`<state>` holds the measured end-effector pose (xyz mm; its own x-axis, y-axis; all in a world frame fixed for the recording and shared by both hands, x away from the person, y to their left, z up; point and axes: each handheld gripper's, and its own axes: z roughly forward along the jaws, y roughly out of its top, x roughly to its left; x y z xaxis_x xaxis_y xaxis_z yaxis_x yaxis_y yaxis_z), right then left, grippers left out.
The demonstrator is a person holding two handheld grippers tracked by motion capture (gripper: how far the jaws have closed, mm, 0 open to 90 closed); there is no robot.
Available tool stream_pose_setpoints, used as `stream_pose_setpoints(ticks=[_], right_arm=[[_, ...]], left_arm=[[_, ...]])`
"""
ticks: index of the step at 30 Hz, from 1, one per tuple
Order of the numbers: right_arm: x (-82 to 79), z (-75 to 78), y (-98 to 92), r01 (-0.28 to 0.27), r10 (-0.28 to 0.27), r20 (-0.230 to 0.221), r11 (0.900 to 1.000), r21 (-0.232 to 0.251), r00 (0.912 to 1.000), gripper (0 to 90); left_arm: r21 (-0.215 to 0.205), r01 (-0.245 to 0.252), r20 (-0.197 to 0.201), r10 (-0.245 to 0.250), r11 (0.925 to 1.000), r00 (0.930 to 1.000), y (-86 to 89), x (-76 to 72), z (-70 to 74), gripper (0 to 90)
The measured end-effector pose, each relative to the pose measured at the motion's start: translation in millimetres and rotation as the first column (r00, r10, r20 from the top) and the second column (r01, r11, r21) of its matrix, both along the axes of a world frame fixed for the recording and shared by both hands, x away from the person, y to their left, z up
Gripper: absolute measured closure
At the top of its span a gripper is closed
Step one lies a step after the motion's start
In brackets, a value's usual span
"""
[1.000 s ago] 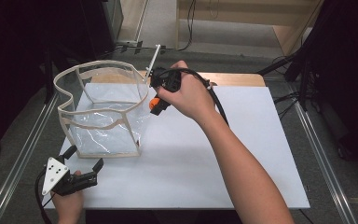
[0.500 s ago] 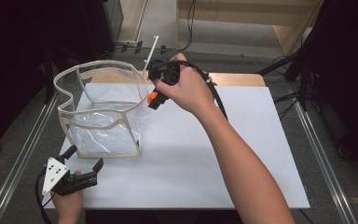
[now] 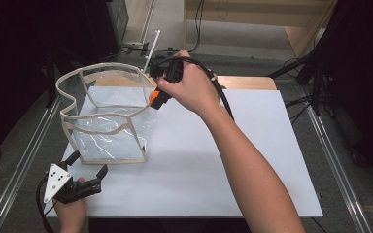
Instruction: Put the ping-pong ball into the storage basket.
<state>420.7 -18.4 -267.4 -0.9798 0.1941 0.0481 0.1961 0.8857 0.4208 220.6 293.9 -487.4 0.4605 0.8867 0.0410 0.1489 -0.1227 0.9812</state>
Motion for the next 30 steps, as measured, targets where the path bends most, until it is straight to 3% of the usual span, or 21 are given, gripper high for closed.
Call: stream_pose_setpoints(ticks=[30], right_arm=[[8.2, 6.0, 24.5, -0.008, 0.008, 0.005, 1.0, -0.002, 1.0, 47.7]], left_arm=[[-0.006, 0.002, -0.002, -0.002, 1.0, 1.0, 0.6, 0.3, 0.1, 0.1]])
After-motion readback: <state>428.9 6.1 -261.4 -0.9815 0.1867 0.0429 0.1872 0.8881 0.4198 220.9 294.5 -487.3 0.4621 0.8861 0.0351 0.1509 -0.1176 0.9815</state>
